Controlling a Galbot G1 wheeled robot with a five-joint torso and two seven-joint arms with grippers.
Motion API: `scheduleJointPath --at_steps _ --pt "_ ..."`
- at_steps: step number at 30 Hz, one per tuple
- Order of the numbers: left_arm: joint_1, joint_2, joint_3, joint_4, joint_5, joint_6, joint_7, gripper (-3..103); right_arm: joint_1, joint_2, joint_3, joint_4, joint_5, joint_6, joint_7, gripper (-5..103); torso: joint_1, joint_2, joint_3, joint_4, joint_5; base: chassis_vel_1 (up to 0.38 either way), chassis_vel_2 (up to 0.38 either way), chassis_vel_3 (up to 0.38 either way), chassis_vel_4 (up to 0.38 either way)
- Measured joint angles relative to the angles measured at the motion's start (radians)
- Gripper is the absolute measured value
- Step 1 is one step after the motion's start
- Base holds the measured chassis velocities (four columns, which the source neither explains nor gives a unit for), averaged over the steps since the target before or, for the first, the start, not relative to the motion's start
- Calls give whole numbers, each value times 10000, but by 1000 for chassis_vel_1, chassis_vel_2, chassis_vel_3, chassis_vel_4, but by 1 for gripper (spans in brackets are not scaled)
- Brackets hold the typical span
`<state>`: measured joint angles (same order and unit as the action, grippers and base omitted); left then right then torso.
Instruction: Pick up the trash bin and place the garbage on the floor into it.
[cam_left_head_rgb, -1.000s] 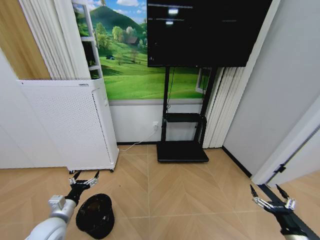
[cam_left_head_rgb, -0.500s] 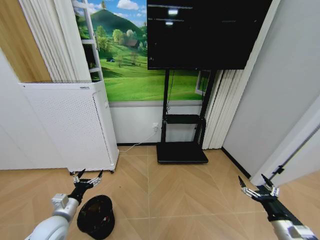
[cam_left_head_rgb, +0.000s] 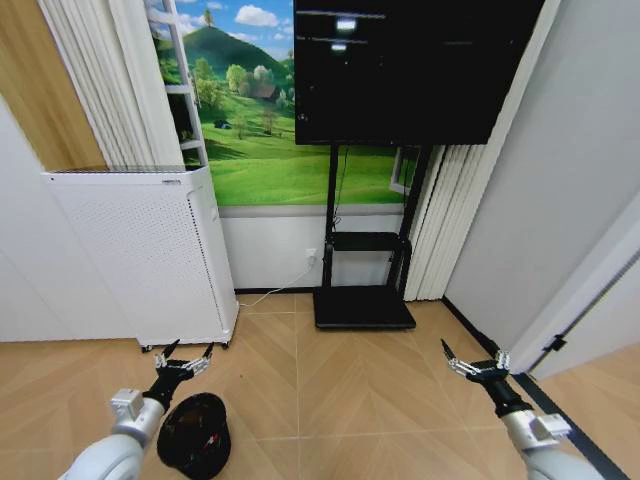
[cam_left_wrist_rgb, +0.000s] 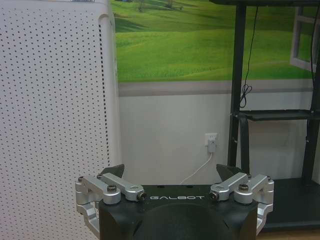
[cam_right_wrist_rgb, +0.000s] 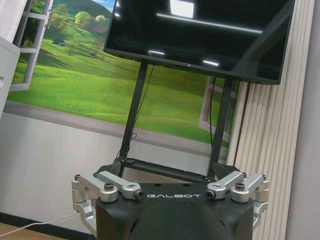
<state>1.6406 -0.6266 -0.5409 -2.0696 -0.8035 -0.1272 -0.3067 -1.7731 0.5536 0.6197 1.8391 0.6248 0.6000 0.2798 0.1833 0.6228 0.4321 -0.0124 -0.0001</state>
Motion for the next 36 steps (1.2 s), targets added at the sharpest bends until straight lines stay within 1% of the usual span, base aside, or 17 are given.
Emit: scheduleJointPath --at_steps 3,4,6,9,16,28,34,36 --pt "-75 9 35 58 -33 45 -12 100 515 13 -436 -185 20 32 -1 100 102 263 163 0 0 0 0 0 0" --pt "-75 9 35 58 -33 45 -12 100 515 13 -436 -185 20 32 -1 100 102 263 163 0 0 0 0 0 0" --pt "-109 -19 76 186 86 -93 -29 100 647 61 -567 -407 -11 78 -33 100 171 442 271 -1 1 0 0 0 0" --pt "-142 -82 137 270 169 -160 -29 100 670 94 -589 -571 -21 158 -95 100 211 540 330 -1 0 0 0 0 0" --pt "-129 -173 167 380 249 -199 -30 100 634 180 -575 -726 -42 301 -257 100 221 565 345 0 1 0 0 0 0" --pt "-119 -353 260 526 343 -230 -43 100 490 641 -320 -956 -390 464 -399 100 206 516 317 0 -1 4 -9 0 4" --pt "-167 -386 378 616 406 -230 -44 100 478 860 -239 -885 -582 363 -178 100 197 497 304 0 -3 43 -171 -19 175" --pt "-198 -385 412 625 404 -231 -48 100 517 961 -238 -840 -656 349 1 100 192 489 299 -3 3 100 -246 -95 244"
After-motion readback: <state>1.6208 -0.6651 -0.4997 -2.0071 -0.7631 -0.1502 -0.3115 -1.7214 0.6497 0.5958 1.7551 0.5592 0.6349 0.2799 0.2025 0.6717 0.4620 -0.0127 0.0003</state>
